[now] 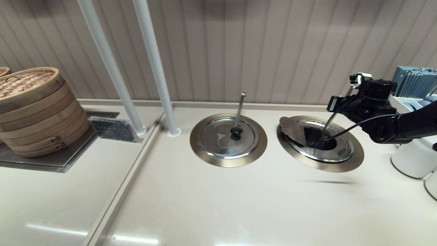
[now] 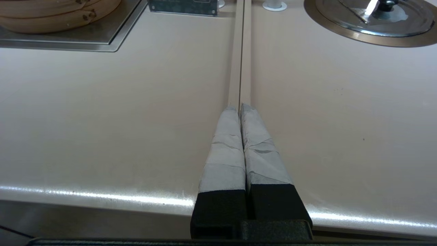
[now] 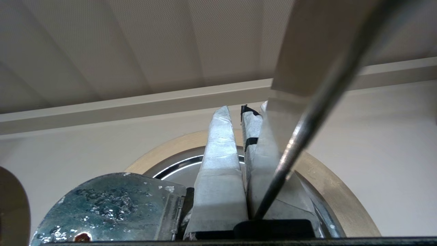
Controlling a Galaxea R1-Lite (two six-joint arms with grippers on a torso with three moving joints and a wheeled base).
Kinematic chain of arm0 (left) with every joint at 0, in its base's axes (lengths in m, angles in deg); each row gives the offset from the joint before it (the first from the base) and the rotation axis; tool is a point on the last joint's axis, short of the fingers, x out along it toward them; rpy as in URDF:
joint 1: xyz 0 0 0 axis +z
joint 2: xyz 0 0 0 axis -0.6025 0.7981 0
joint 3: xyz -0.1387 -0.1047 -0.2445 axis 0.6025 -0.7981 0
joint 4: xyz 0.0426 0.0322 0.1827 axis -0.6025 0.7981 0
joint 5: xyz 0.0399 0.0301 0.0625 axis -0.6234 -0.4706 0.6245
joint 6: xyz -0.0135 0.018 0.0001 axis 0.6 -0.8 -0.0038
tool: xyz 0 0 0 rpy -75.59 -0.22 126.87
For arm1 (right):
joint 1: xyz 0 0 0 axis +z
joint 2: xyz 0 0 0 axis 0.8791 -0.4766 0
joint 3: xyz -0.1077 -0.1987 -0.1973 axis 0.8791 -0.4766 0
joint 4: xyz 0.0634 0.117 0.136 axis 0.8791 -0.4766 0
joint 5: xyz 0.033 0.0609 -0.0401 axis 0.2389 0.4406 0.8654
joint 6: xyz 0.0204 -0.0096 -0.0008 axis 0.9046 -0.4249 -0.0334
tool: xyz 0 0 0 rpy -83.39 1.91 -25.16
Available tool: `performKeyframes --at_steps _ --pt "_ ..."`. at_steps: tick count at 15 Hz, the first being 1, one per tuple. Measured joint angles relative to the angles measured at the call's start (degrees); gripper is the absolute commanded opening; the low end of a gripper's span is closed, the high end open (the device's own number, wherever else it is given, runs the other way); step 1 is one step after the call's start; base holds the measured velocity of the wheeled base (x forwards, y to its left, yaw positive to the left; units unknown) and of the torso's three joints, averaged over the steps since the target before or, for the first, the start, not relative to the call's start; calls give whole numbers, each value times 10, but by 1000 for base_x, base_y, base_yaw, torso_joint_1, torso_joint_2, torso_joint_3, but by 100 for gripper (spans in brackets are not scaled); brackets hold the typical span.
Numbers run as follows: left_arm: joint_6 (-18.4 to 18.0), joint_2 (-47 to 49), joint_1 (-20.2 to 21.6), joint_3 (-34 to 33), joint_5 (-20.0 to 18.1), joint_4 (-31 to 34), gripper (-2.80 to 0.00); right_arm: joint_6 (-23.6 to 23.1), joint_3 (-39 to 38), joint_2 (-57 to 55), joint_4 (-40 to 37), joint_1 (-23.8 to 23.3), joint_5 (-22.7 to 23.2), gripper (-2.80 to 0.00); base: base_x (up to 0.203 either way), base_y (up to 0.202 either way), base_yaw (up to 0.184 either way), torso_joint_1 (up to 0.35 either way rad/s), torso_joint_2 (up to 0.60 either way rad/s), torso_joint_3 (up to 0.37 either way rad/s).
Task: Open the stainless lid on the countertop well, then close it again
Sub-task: Stir with a spoon
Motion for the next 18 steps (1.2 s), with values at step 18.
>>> performKeyframes --at_steps 18 --pt "0 0 0 0 0 0 -280 -29 37 -2 -113 -23 19 -280 0 0 0 0 0 0"
